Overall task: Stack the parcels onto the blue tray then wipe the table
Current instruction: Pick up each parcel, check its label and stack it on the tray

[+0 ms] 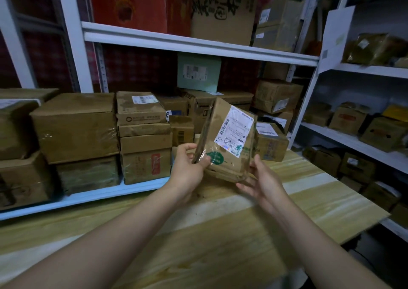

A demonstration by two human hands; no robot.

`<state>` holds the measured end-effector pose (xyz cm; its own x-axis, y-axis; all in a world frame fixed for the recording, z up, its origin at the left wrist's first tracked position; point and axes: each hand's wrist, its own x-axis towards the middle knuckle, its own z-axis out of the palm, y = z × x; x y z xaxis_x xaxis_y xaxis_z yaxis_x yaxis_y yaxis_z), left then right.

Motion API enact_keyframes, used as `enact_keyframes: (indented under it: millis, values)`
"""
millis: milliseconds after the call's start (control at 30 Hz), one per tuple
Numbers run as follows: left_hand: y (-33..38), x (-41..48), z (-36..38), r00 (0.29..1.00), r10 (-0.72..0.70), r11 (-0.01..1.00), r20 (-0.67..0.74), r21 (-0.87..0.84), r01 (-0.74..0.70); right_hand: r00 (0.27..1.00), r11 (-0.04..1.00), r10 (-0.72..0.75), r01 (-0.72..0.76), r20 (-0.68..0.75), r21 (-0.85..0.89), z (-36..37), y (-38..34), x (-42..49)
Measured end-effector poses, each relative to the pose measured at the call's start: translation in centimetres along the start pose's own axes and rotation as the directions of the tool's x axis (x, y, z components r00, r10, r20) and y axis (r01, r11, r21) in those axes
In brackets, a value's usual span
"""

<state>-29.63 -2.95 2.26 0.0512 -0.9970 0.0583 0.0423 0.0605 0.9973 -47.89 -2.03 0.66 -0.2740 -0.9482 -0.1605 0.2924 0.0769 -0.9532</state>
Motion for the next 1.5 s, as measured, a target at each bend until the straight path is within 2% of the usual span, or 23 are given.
enact_keyframes:
  millis: [433, 733, 933, 1133, 1233, 1400, 1500]
  values:
    - [0.1, -1.2, -3.2, 0.996, -0.027, 0.999, 0.083, 0.026, 0.025, 0.993, 0.985, -0.053, 0.069, -0.102, 0.158, -0.8, -0.7, 0.2]
    - [-0.2, -1.1, -3.2, 0.995, 0.044, 0.997, 0.086, 0.066, -0.050, 0.996, 0.975, -0.012, 0.030, -0.084, 0.218, -1.3, 0.3, 0.9]
    - [-0.7, -0.8, -3.2, 0.999, -0.003, 0.995, 0.043, 0.096, -0.001, 0.998, 0.977, -0.011, 0.025, -0.068, 0.212, -1.5, 0.5, 1.1]
    - [-0.7, -0.9, -3.3, 0.994, 0.096, 0.978, 0.053, 0.181, -0.104, 0.997, 0.952, 0.021, 0.002, -0.072, 0.305, -1.8, 0.9, 1.0]
    - [-0.9, -0.7, -3.2, 0.989, 0.134, 0.976, 0.057, 0.166, -0.141, 0.997, 0.931, 0.034, -0.008, -0.066, 0.366, -2.1, 1.2, 1.3]
    - [-1.2, -0.6, -2.7, 0.992, 0.117, 0.983, 0.046, 0.140, -0.122, 0.999, 0.897, 0.015, 0.009, -0.052, 0.441, -2.3, 0.9, 1.0]
    - [-1.2, -0.7, -2.6, 0.991, 0.121, 0.986, 0.063, 0.104, -0.127, 0.999, 0.909, 0.008, 0.010, -0.042, 0.417, -2.8, 0.9, 1.1]
